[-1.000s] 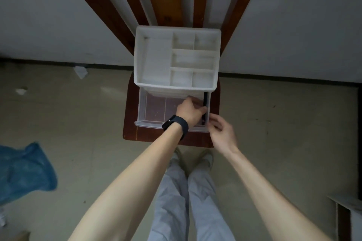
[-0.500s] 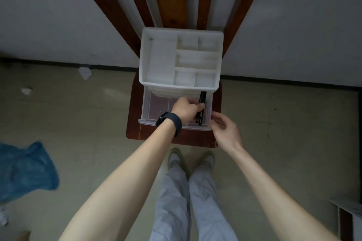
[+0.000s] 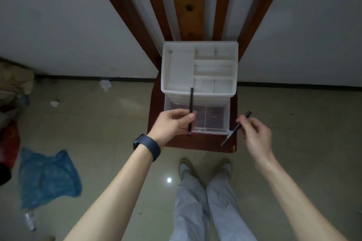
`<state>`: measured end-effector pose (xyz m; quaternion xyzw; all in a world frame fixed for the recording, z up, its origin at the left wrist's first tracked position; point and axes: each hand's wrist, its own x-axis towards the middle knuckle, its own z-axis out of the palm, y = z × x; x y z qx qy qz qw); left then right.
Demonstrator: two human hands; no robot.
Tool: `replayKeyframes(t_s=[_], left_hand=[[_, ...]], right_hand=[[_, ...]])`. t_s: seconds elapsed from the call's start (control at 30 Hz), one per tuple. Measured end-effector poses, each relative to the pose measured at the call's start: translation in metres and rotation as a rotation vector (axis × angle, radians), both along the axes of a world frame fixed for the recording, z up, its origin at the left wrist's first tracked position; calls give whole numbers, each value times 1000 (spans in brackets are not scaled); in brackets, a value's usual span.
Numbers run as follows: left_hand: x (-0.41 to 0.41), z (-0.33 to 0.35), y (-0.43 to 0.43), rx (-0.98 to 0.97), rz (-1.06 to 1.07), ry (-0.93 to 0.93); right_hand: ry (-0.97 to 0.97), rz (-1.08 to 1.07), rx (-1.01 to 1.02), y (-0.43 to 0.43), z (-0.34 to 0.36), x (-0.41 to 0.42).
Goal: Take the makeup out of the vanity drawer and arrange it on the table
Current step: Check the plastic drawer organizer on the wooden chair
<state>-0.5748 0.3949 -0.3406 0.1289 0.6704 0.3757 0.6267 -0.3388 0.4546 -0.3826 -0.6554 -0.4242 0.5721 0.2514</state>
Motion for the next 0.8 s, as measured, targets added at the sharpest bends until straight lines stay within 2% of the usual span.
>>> replayKeyframes(t_s=[0.13,0.23,0.37,0.47,0.6,0.8], left_hand=[[-67,-22,-30,17,361,141],[-98,-54,-54,-128,451,286],[-97,-121,-81,-388,224,356],[-78,-161,-91,-480,125,349],[-60,-194,-89,-480,162,345],[-48,-219,-89,-413,65,486]], right_hand=[[-124,-7,-88,16,-34,14],[-254,74,-144,19,-71,21],[-346,209,-246,4,-121,20],[-360,217,-280,-13,-154,18],[-343,84,-329,-25,-185,12],[-491,98,-193,-40,-200,4]])
